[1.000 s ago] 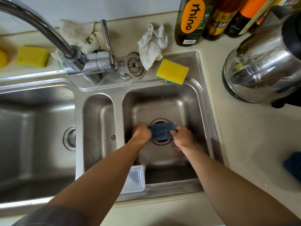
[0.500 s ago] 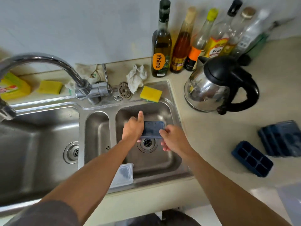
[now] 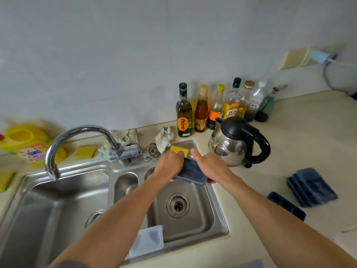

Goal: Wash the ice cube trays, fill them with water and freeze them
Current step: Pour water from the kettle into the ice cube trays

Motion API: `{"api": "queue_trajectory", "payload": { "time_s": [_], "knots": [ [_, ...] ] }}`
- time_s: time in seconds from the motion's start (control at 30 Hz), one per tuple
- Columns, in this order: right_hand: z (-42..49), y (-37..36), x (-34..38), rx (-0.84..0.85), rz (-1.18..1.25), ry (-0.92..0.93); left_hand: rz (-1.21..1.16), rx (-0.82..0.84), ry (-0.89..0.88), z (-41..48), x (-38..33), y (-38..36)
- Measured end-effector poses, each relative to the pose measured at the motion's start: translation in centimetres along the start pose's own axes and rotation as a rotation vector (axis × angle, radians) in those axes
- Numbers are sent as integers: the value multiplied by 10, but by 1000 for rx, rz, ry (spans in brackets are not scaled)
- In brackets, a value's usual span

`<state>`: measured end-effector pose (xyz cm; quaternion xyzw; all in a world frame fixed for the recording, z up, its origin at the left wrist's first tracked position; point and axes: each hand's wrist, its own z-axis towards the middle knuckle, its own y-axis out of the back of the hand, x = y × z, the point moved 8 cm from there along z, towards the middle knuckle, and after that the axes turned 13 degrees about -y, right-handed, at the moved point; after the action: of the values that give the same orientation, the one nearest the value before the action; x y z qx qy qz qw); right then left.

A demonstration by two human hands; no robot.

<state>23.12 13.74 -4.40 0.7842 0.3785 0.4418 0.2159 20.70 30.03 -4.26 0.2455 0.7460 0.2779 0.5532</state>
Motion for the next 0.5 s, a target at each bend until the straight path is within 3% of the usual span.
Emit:
{"api": "queue_trajectory", "payload": {
  "time_s": [0.27, 0.5],
  "knots": [
    [-5, 3, 5, -35, -8, 69, 61, 47, -75, 1, -9, 7],
    [-1, 16, -11, -42, 251, -62, -391, -24, 140, -3, -1, 15]
  ]
}}
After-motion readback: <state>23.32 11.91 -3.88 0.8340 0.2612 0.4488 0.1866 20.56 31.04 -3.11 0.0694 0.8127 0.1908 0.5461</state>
